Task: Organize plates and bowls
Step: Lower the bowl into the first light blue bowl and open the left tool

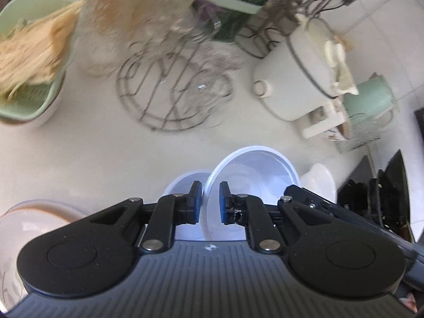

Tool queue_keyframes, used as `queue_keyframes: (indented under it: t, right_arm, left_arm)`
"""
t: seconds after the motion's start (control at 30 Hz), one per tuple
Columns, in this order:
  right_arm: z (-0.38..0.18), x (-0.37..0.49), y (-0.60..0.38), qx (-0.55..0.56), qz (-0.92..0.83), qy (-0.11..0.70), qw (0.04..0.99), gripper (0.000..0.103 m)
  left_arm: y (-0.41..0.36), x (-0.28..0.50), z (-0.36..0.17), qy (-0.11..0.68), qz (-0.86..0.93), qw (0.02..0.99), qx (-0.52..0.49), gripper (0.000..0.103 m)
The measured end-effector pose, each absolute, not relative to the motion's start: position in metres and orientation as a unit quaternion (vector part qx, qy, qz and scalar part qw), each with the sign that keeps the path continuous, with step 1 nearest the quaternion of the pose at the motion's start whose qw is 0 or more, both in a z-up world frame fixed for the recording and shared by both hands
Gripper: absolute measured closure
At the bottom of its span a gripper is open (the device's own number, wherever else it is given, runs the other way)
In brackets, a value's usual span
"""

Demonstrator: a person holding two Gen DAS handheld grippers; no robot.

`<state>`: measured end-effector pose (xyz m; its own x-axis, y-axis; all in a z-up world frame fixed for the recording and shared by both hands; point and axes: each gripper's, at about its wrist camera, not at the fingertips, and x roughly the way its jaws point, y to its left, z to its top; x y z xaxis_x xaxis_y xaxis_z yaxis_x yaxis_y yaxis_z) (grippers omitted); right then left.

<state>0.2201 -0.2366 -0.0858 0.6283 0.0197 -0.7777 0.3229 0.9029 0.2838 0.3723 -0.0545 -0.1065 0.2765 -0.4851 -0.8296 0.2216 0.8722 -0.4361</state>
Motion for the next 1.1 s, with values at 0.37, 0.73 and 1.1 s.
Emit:
queue_keyframes:
  t: [0.37,0.73,1.1]
  right_arm:
    - [-0.116,0.227,-0.221,0.200,-0.079,0.445,0.869,0.081]
    - [-0.092,0.213,-0.210,0.191,-0.080,0.403,0.892,0.080]
    - [-0.054,0.183,-0.197,0.177,-0.089,0.356,0.913,0.080]
  left_arm:
    - [-0.039,0.375,-0.135,0.576,-0.205,0.783,-0.113,0.087]
    - [-0.035,0.364,-0.100,0.532,-0.249,0.806,-0.075,0.053]
    - [-0.035,0.343,-0.055,0.487,-0.287,0.824,-0.039,0.053]
